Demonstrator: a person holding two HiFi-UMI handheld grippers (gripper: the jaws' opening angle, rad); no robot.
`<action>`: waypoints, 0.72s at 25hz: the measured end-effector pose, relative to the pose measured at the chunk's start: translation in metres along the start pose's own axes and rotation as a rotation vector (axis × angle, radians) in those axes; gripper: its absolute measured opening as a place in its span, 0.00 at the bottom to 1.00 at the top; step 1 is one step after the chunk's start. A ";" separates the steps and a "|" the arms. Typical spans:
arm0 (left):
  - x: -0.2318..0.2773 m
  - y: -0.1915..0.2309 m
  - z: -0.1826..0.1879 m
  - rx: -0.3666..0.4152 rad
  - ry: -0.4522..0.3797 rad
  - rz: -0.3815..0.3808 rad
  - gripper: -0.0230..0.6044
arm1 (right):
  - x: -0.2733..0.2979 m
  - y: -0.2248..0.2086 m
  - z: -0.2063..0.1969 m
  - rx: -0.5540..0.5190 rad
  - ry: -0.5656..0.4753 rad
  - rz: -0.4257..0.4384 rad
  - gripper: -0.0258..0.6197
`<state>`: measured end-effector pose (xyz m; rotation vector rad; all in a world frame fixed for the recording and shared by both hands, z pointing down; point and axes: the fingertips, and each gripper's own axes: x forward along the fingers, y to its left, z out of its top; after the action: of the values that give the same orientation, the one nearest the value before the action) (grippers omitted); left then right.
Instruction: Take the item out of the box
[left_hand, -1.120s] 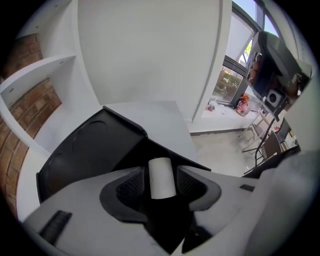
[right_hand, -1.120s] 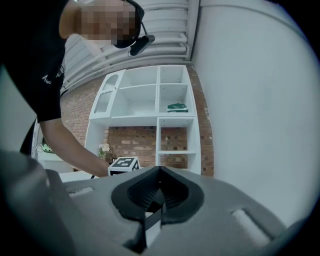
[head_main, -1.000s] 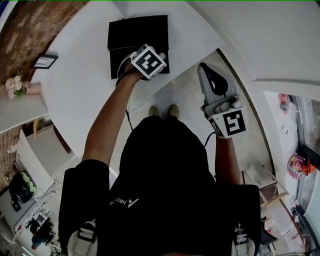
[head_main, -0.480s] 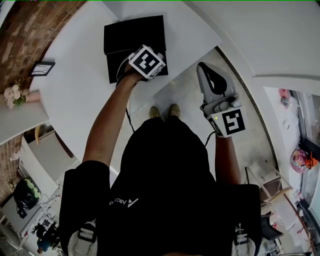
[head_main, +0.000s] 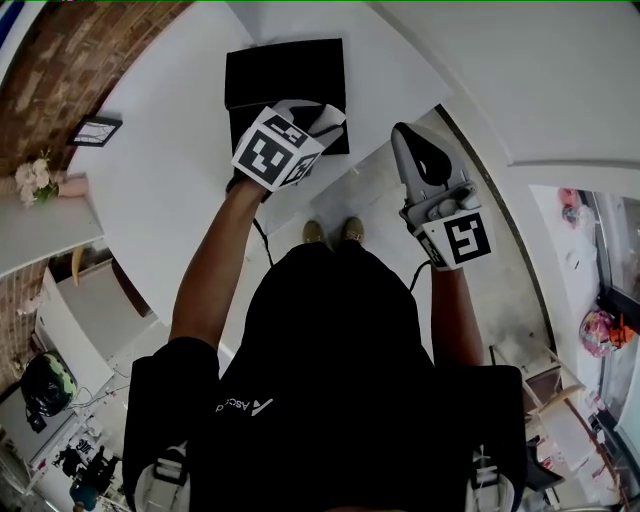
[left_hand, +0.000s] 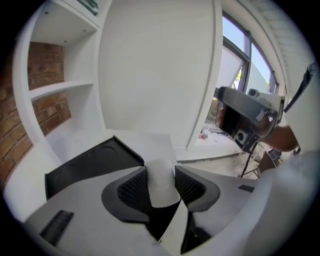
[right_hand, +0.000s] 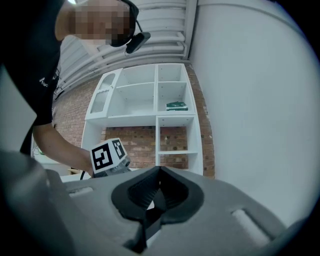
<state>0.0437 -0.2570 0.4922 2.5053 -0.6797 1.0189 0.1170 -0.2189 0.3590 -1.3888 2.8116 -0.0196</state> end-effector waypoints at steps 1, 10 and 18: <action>-0.009 -0.004 0.007 0.001 -0.046 0.004 0.32 | 0.002 0.003 0.003 0.000 -0.004 0.004 0.04; -0.103 -0.031 0.055 0.003 -0.506 0.052 0.32 | 0.008 0.036 0.030 -0.032 -0.048 0.042 0.04; -0.170 -0.050 0.073 0.069 -0.809 0.130 0.32 | 0.006 0.066 0.048 -0.053 -0.061 0.070 0.04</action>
<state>0.0048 -0.2004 0.3134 2.9358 -1.0368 0.0030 0.0611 -0.1837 0.3096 -1.2773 2.8282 0.0969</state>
